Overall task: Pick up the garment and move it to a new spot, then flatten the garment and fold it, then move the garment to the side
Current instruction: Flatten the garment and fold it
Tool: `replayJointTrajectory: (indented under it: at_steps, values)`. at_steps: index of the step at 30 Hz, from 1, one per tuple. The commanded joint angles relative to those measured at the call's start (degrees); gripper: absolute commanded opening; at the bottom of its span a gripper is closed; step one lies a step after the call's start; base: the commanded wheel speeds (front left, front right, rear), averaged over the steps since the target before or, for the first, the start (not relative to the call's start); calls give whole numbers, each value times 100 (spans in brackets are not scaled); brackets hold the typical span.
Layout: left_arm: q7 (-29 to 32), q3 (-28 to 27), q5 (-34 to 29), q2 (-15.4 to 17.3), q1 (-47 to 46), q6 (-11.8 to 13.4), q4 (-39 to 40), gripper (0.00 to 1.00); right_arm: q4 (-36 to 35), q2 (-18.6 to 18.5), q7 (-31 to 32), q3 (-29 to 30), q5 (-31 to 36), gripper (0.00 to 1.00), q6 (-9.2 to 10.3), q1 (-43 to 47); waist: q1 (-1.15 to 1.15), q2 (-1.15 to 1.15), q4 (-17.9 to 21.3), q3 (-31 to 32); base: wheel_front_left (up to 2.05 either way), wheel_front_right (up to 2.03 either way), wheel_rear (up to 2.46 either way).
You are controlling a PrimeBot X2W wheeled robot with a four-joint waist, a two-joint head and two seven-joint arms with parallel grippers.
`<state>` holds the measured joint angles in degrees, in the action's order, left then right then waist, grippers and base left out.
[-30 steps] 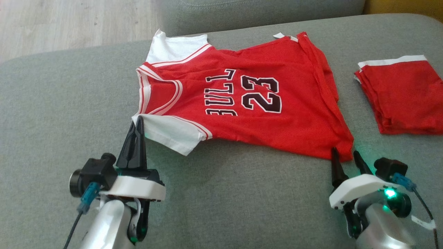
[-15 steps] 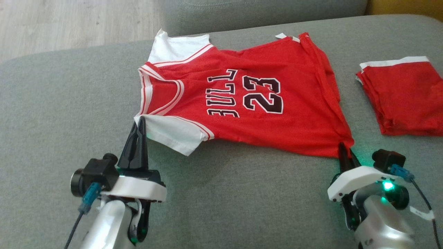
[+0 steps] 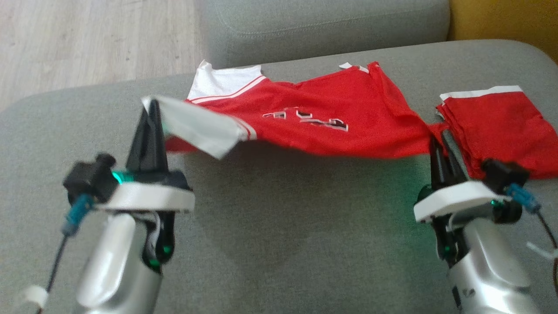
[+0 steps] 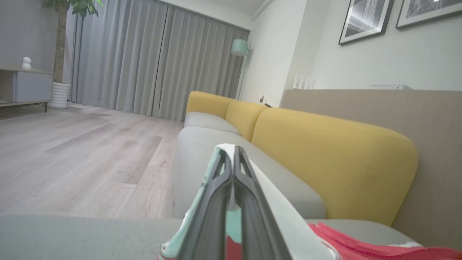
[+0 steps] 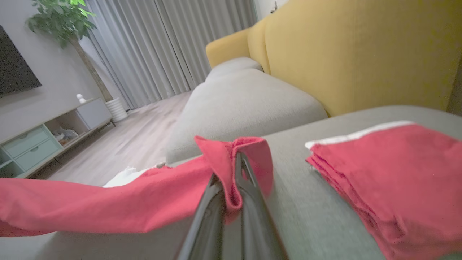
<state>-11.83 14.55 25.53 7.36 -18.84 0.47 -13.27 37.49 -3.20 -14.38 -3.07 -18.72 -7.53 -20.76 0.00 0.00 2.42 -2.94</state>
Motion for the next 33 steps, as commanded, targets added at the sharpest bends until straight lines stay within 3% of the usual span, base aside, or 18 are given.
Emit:
replayJointTrajectory:
  at_steps: [1, 6, 11, 16, 22, 29, 33]
  values:
    - [25, -264, 55, 163, -409, -25, 259, 0, -319, 33, 40, -105, 66, 0, 4, -258, 0, 0, -5, 39, 0, 0, 0]
    - [276, -472, 368, 151, -1021, -57, 468, 0, -1235, -1, 510, -37, 101, 0, 4, -549, 0, 0, -20, 154, 0, 0, 0]
    - [518, -719, 719, 139, -1663, -46, 911, 0, -2511, -269, 1094, -30, -27, 0, 4, -862, 0, 0, -12, 260, 0, 0, 0]
    - [782, -964, 1125, 64, -1787, 93, 1815, 0, -3689, -397, 1584, 134, -236, 0, 4, -849, 0, 0, -22, 202, 0, 0, 0]
    - [1374, -1112, 1526, 67, -1984, 352, 2789, 0, -4908, -273, 2251, 508, -349, 0, 4, -775, 0, 0, -64, -117, 0, 0, 0]
    - [1866, -1127, 1618, 319, -3082, 357, 2047, 0, -4979, -235, 2875, 616, -141, 0, 4, -1506, 0, 0, -212, -928, 0, 0, 0]
    - [1755, -1093, 1307, 685, -4246, 115, 722, 0, -4022, -309, 2902, 476, -40, 0, 4, -2701, 0, 0, -188, -1524, 0, 0, 0]
